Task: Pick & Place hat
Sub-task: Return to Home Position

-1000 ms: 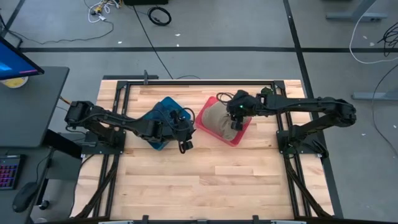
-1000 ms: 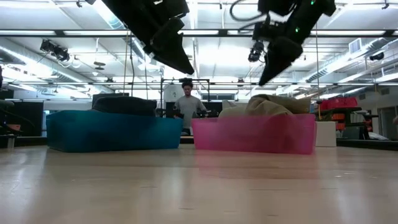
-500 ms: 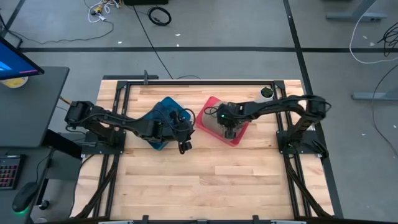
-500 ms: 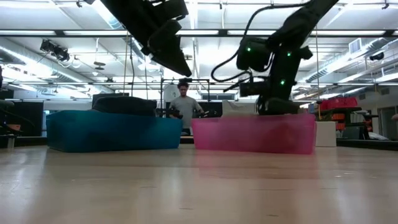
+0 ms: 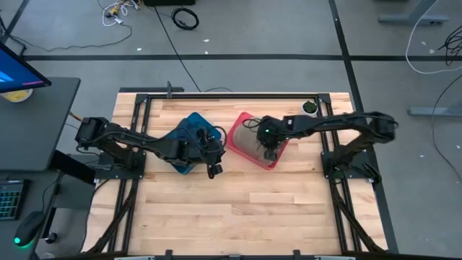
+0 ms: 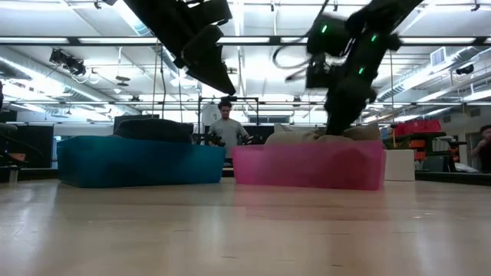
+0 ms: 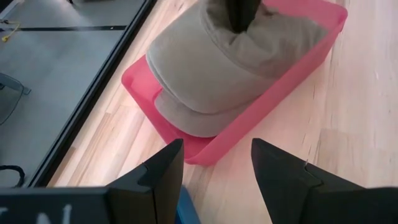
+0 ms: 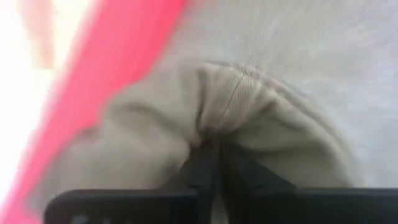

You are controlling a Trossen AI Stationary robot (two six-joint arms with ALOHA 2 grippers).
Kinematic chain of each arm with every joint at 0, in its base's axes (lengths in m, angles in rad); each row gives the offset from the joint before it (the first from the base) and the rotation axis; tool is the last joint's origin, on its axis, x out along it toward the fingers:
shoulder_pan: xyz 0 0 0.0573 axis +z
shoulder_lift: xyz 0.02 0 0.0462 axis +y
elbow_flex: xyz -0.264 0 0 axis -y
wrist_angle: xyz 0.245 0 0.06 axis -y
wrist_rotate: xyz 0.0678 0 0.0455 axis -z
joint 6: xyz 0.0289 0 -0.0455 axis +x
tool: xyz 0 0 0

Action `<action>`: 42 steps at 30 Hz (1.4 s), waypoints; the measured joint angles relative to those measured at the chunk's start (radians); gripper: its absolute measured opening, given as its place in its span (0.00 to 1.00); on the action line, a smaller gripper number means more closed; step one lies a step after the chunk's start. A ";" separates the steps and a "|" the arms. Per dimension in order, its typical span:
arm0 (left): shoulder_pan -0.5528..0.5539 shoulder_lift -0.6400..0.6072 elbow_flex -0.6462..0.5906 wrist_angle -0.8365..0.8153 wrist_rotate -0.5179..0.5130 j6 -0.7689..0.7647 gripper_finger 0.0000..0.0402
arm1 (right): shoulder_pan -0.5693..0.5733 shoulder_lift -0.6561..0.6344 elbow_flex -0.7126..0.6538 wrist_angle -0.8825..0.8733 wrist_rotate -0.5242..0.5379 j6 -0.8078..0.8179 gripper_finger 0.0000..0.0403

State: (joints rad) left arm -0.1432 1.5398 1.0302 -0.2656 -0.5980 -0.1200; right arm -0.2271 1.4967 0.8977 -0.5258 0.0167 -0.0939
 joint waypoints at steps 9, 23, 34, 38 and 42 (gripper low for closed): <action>0.000 -0.099 0.000 -0.036 0.000 -0.003 0.48 | 0.041 -0.313 0.000 -0.056 0.009 0.100 0.27; -0.035 -0.665 -0.164 -0.179 -0.008 -0.143 0.48 | 0.163 -0.728 -0.072 0.085 0.019 0.084 0.31; -0.063 -0.939 -0.565 0.188 -0.020 -0.127 0.48 | 0.163 -0.963 -0.409 0.401 0.005 0.059 0.31; -0.063 -1.003 -0.642 0.243 -0.020 -0.098 0.48 | 0.163 -1.047 -0.505 0.454 -0.054 0.061 0.31; -0.062 -1.049 -0.712 0.332 -0.018 -0.065 0.48 | 0.163 -1.139 -0.592 0.509 -0.063 0.068 0.31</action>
State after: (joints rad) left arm -0.2054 0.4905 0.3187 0.0663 -0.6162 -0.1854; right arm -0.0643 0.3578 0.3057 -0.0165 -0.0463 -0.0259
